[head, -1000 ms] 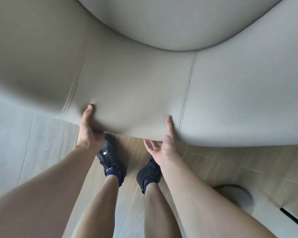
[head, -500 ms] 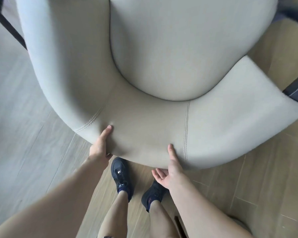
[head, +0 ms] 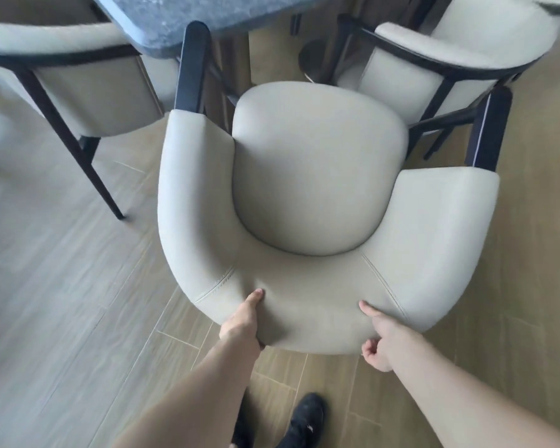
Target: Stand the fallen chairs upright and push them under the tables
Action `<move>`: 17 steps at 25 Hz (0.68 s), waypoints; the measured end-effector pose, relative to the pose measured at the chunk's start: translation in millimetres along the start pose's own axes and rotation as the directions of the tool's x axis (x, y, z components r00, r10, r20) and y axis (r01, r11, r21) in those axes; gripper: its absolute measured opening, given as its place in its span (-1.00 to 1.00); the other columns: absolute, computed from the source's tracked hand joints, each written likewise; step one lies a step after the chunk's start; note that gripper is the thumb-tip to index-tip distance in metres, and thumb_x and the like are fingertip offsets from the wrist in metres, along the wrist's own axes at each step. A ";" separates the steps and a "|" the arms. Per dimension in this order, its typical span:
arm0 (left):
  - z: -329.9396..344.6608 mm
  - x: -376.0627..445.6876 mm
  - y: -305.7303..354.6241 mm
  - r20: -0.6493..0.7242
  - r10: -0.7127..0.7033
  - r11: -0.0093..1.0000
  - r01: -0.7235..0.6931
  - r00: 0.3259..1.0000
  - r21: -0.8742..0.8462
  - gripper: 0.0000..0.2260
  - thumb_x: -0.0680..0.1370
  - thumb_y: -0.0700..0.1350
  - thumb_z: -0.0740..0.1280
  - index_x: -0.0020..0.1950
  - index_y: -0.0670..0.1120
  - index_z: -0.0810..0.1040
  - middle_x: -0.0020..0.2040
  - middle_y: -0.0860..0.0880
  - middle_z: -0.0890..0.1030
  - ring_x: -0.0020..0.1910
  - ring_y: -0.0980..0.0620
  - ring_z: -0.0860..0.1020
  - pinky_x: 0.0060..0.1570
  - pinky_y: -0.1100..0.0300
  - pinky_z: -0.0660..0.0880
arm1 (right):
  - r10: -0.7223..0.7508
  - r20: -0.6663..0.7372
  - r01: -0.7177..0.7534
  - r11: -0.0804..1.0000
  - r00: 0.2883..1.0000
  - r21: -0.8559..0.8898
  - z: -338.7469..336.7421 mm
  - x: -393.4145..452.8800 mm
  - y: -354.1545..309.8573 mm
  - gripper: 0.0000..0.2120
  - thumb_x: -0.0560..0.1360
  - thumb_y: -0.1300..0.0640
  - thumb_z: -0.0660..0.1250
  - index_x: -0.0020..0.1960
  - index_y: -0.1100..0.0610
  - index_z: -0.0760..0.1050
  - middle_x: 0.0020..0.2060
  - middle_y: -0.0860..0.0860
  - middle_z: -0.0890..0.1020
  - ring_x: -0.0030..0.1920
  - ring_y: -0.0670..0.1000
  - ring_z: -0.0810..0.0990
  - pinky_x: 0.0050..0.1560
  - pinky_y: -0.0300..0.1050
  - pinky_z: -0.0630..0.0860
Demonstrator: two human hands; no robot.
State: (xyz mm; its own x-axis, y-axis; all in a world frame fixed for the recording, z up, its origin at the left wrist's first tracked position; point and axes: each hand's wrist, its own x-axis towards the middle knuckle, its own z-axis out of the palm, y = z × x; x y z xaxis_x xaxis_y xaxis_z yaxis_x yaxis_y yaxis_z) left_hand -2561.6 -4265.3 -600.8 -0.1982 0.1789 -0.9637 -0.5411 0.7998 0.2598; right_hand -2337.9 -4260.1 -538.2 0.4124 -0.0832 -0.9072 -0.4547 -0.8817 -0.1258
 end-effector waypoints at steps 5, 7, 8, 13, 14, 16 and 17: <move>5.1 -49.0 53.6 0.091 0.129 0.780 -0.158 0.987 0.606 -0.32 0.43 0.46 0.29 0.08 -0.16 0.56 -0.11 -0.15 0.73 -0.28 -0.12 0.68 -0.14 0.08 0.57 | -0.041 0.032 0.043 0.996 0.999 -0.076 5.8 -18.0 -47.4 -0.45 0.21 -0.19 0.65 -0.23 0.08 0.35 -0.24 -0.03 0.32 -0.43 -0.03 0.09 -0.62 -0.38 0.15; -2.9 -69.5 81.8 0.226 0.012 0.426 -0.209 0.974 0.880 -0.32 0.52 0.47 0.11 -0.05 -0.17 0.53 -0.22 -0.12 0.76 -0.32 -0.09 0.72 -0.14 0.09 0.56 | -0.070 0.026 0.073 0.990 0.997 -0.124 4.0 -25.9 -61.1 -0.43 0.21 -0.18 0.65 -0.24 0.10 0.33 -0.28 -0.02 0.28 -0.43 -0.02 0.10 -0.55 -0.28 0.17; -1.9 -79.9 96.0 0.327 -0.050 0.301 -0.298 0.944 0.906 -0.41 0.57 0.39 0.14 -0.09 -0.16 0.52 -0.21 -0.10 0.76 -0.26 -0.08 0.75 -0.12 0.08 0.61 | -0.074 0.030 0.077 0.987 0.997 -0.142 2.9 -29.2 -68.0 -0.43 0.22 -0.18 0.65 -0.23 0.12 0.33 -0.30 0.00 0.29 -0.43 -0.03 0.14 -0.50 -0.26 0.20; 40.7 -99.4 134.1 0.769 0.324 -0.174 -0.764 0.551 0.621 -0.59 0.42 0.13 0.55 0.15 0.05 0.48 0.18 0.09 0.57 0.21 0.07 0.50 0.18 0.14 0.45 | -0.082 0.047 0.093 0.949 0.996 -0.303 -1.3 -31.1 -59.2 -0.40 0.29 -0.30 0.54 -0.15 0.18 0.38 -0.17 0.10 0.48 -0.44 -0.01 0.34 -0.50 -0.29 0.32; 42.3 -95.0 136.6 0.798 0.296 -0.391 -0.695 0.526 0.603 -0.43 0.37 0.18 0.56 0.28 0.07 0.42 0.26 0.08 0.50 0.27 0.04 0.42 0.22 0.14 0.38 | -0.097 0.047 0.106 0.952 0.994 -0.287 -2.1 -29.3 -54.8 -0.39 0.30 -0.31 0.53 -0.14 0.19 0.38 -0.20 0.10 0.46 -0.42 0.00 0.35 -0.46 -0.25 0.35; 30.5 -78.6 135.0 0.787 0.189 -0.789 -0.386 0.588 0.478 -0.12 0.30 0.28 0.56 0.49 0.03 0.26 0.37 0.01 0.42 0.36 -0.04 0.35 0.37 0.08 0.28 | -0.118 0.039 0.124 0.962 0.992 -0.244 -1.6 -27.4 -48.0 -0.36 0.29 -0.31 0.52 -0.12 0.22 0.36 -0.22 0.09 0.42 -0.35 0.02 0.39 -0.39 -0.18 0.41; 21.7 -70.5 129.0 0.782 0.147 -0.896 -0.254 0.606 0.365 -0.01 0.28 0.30 0.56 0.55 -0.01 0.18 0.43 -0.04 0.37 0.41 -0.09 0.33 0.46 0.03 0.21 | -0.130 0.032 0.134 0.961 0.991 -0.241 -1.9 -26.5 -45.7 -0.36 0.29 -0.30 0.52 -0.09 0.22 0.38 -0.22 0.09 0.41 -0.33 0.03 0.40 -0.39 -0.15 0.42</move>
State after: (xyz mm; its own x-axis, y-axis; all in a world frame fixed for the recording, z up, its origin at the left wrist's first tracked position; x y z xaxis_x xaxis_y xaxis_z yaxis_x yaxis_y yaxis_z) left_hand -2599.6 -4162.3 -500.6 0.4389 0.6741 -0.5940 0.8335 -0.5524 -0.0109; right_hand -2326.6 -4218.4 -507.6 0.4430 0.0470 -0.8953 -0.1916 -0.9706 -0.1458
